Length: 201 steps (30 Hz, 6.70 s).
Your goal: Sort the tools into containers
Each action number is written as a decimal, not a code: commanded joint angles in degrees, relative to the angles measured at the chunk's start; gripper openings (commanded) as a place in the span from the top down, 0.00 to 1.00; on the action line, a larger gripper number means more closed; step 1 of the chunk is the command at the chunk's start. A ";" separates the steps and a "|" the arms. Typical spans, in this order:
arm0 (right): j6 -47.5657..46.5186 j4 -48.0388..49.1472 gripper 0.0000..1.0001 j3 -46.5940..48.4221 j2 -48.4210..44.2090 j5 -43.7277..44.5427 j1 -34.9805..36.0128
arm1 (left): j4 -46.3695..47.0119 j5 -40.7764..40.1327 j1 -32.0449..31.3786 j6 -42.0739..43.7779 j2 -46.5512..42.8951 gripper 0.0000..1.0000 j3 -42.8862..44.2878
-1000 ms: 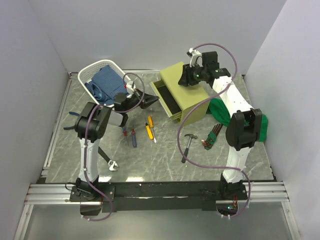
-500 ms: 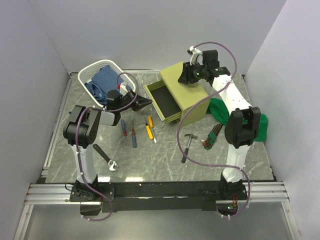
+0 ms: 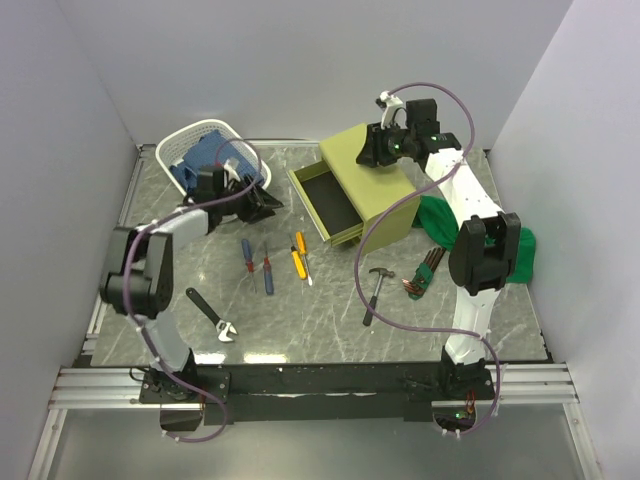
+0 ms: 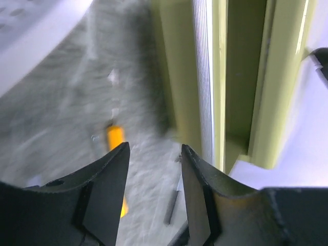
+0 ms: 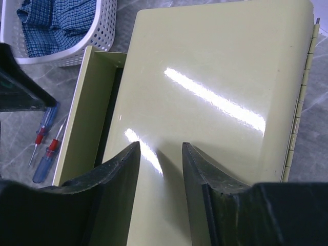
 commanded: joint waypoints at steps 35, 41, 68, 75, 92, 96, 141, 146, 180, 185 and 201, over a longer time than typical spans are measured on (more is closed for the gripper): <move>-0.38 -10.61 0.50 0.56 5.32 -2.03 -4.77 | -33.58 -33.15 -4.50 31.92 -0.54 0.51 2.60; -0.21 -10.69 0.50 0.65 5.32 -2.12 -5.30 | -35.15 -32.37 -4.41 32.53 -0.53 0.85 3.39; -3.20 -10.87 0.50 -4.53 1.54 2.54 -5.82 | -1.42 11.76 -4.76 0.83 9.03 0.99 28.18; -3.72 -11.13 0.50 -6.64 0.31 2.19 -6.00 | 9.74 13.78 -6.43 -7.97 13.61 0.99 29.50; -3.29 -10.96 0.50 -6.47 0.66 2.28 -6.17 | 2.19 8.68 -2.57 -6.84 6.77 0.33 25.47; -3.46 -10.87 0.49 -6.47 0.75 2.37 -6.17 | -1.99 11.22 0.15 -2.72 1.67 0.35 22.03; -3.28 -10.96 0.46 -4.62 3.04 2.45 -6.09 | -37.25 -26.30 -11.80 33.50 -3.60 0.99 -0.66; -4.07 -10.96 0.46 -5.41 2.34 3.24 -6.35 | -46.74 -25.42 -10.56 36.40 -7.56 0.99 12.07; -6.27 -11.57 0.46 -10.33 -0.39 5.53 -6.17 | -2.81 21.78 -8.19 -3.15 16.95 0.93 34.08; -5.92 -11.31 0.46 -9.72 -0.04 5.53 -6.17 | -0.28 22.56 -7.22 -5.96 17.13 0.88 32.75; -5.66 -11.13 0.46 -8.58 0.93 5.44 -6.17 | -23.16 14.34 -0.98 10.00 1.67 0.25 27.49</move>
